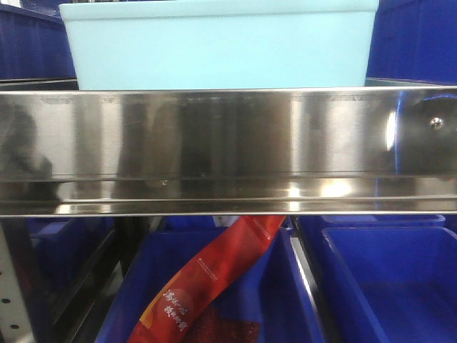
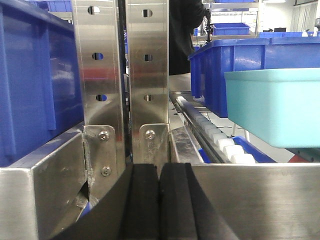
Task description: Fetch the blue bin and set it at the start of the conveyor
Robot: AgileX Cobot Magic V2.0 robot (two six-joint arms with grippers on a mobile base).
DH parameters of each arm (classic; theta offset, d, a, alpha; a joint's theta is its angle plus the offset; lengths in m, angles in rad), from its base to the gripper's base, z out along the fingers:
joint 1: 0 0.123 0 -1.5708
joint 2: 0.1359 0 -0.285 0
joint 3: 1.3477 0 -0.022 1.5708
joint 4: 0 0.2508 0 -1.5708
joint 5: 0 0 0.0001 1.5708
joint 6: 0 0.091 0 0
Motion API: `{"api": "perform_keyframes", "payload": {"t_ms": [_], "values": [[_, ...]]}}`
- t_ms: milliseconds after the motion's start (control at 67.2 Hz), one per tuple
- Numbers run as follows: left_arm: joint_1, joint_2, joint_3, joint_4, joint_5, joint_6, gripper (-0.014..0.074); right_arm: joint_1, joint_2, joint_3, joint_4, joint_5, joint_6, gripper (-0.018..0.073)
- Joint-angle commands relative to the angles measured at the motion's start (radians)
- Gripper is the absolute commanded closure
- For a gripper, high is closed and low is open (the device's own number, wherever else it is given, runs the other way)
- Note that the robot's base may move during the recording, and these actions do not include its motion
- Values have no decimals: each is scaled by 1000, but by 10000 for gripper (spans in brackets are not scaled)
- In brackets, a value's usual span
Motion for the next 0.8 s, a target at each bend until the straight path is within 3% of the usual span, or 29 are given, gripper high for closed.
{"api": "perform_keyframes", "payload": {"t_ms": [0,670,789], "values": [[-7,-4,-4,6,-16,2,708,1,-2,0,-7,-17,-8,711],[-7,-4,-4,6,-64,2,708,1,-2,0,-7,-66,-8,711],[-7,-4,-4,-38,-105,2,708,1,-2,0,-7,-90,-8,711]]}}
